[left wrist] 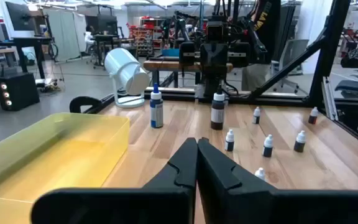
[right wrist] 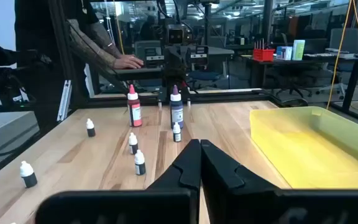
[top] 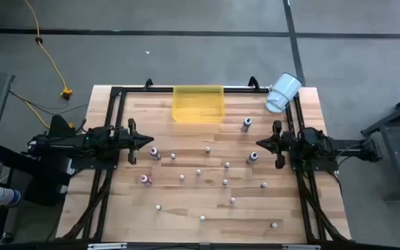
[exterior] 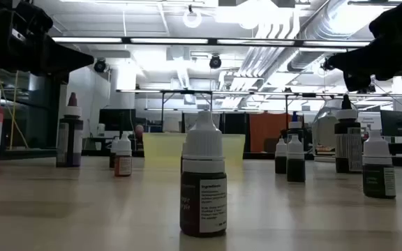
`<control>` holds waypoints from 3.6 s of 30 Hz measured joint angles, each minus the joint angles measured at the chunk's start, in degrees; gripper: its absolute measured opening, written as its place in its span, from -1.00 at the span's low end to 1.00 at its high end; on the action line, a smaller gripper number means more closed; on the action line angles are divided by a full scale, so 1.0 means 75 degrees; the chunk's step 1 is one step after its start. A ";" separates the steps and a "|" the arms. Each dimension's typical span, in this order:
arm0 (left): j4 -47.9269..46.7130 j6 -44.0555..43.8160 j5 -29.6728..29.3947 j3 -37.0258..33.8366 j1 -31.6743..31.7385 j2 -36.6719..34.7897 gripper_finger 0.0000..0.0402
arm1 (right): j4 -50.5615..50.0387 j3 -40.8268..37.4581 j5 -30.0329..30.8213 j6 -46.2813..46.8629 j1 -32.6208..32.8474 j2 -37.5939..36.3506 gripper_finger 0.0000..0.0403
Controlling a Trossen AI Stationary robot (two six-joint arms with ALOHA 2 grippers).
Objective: Pick & Place food coloring
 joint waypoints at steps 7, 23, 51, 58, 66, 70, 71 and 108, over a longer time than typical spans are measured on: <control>-0.0001 -0.0001 0.0002 0.0000 0.0001 0.0000 -1.00 | 0.0000 0.0003 0.0003 0.0000 0.0003 0.0000 -1.00; 0.0000 0.0001 0.0002 0.0003 -0.0001 0.0001 -1.00 | 0.0000 0.0003 0.0003 0.0000 0.0003 0.0000 -1.00; 0.0000 -0.0002 0.0002 0.0000 0.0001 -0.0002 -1.00 | 0.0000 0.0001 0.0001 0.0000 0.0001 -0.0001 -1.00; -0.0001 -0.0002 0.0001 0.0003 -0.0002 0.0001 -1.00 | 0.0000 0.0002 0.0000 0.0000 0.0001 0.0000 -1.00; 0.0023 0.0187 -0.0052 0.0000 0.0001 0.0000 -1.00 | 0.0000 0.0002 0.0003 0.0000 0.0002 -0.0001 -1.00; 0.0206 0.1356 -0.0310 -0.0018 0.0001 -0.0002 -1.00 | 0.0000 0.0001 0.0002 0.0000 0.0002 0.0000 -1.00; 0.0287 0.1675 -0.0320 -0.0021 0.0000 0.0001 -1.00 | 0.0000 0.0001 0.0000 0.0000 0.0000 -0.0003 -1.00; 0.0577 -0.0466 0.0194 -0.0006 -0.0002 0.0001 -1.00 | 0.0000 0.0003 0.0000 0.0000 0.0003 -0.0002 -1.00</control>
